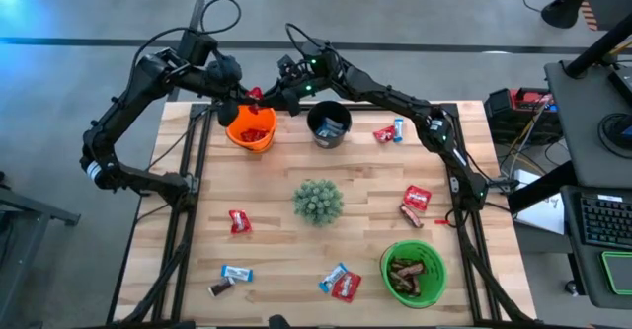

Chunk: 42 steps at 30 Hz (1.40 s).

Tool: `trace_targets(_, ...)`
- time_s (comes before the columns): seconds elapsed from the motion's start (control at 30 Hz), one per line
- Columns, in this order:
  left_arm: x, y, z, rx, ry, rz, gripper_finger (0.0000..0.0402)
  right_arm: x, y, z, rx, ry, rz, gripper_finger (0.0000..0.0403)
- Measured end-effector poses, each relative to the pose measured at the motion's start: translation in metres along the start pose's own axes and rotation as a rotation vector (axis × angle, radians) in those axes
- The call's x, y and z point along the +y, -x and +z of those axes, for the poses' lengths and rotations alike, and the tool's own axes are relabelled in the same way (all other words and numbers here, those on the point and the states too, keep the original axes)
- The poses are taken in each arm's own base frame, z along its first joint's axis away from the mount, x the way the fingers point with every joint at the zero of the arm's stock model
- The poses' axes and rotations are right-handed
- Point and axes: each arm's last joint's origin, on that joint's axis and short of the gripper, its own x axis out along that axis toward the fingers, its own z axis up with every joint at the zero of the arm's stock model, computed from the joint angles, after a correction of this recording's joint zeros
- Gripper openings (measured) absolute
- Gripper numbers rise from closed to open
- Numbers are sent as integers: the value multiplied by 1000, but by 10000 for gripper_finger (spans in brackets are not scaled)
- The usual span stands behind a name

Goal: Organize candy in baskets
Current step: Put the red candy into the orange bucket, then put the brown chocolate bar into the green bucket

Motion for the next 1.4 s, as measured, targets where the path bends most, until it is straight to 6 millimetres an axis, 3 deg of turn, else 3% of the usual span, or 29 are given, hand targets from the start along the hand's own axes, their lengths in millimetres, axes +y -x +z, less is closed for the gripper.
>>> trace_targets(0.1,3,-1,-3,40,11,31,0,-4,5,2,-3,-27,-8,161)
trace_targets(0.27,11,-8,-15,262,13,214,0,-8,20,7,26,-85,-24,182)
trace_targets(0.43,17,-18,-23,393,33,212,0,-17,32,6,58,-126,-78,185)
trace_targets(0.6,23,-32,-27,472,70,161,5,-8,50,23,12,-82,-82,185)
trace_targets(0.97,31,-48,-31,563,101,169,58,20,81,44,-11,27,-129,185)
trace_targets(1.17,30,-49,-31,562,111,170,108,33,107,44,44,73,-428,185)
trace_targets(1.4,29,-49,-30,542,121,149,166,54,141,26,340,134,-801,185)
